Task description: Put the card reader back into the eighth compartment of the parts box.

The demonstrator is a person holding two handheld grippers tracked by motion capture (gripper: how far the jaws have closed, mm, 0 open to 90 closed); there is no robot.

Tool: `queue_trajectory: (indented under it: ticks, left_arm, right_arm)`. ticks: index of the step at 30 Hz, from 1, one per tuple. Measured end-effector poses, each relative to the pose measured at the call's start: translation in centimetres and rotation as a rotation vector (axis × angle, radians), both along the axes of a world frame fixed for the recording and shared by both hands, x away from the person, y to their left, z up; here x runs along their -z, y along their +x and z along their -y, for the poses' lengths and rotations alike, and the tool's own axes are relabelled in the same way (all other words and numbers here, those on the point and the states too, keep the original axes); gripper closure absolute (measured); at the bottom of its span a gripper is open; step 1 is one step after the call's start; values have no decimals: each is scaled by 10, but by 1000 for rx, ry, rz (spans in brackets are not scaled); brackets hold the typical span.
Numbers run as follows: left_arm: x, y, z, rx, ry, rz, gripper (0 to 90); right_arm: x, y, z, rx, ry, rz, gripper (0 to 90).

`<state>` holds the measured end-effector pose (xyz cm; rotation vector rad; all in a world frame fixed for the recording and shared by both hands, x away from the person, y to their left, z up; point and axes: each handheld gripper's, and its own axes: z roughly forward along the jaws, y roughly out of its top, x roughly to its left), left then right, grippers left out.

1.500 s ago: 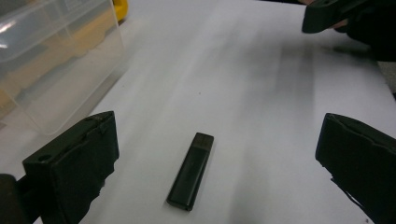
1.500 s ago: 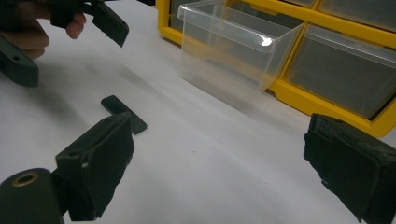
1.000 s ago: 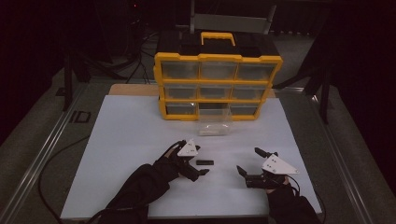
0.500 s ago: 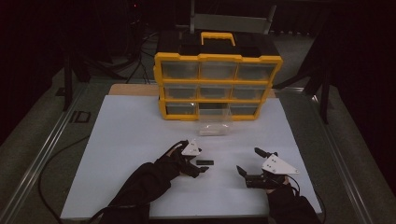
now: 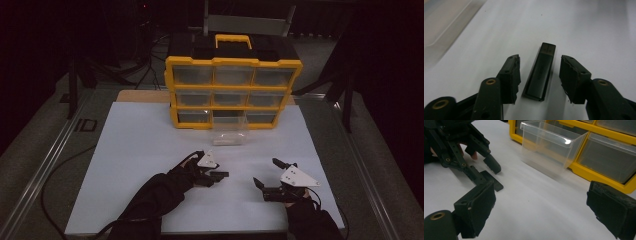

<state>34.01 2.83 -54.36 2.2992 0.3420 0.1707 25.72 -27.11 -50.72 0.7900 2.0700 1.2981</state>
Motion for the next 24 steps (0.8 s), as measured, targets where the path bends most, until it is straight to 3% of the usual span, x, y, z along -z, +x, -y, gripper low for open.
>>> queue_trajectory:
  ticks: [10,17,24]
  left_arm:
    - [0,0,1,28,-3,-12,629]
    - [-1,1,4,26,1,-43,710]
    - [-1,2,3,19,-8,-64,735]
  right_arm:
    - [0,0,0,0,3,-4,82]
    - [0,0,0,1,5,-7,82]
    - [0,0,0,0,3,-5,82]
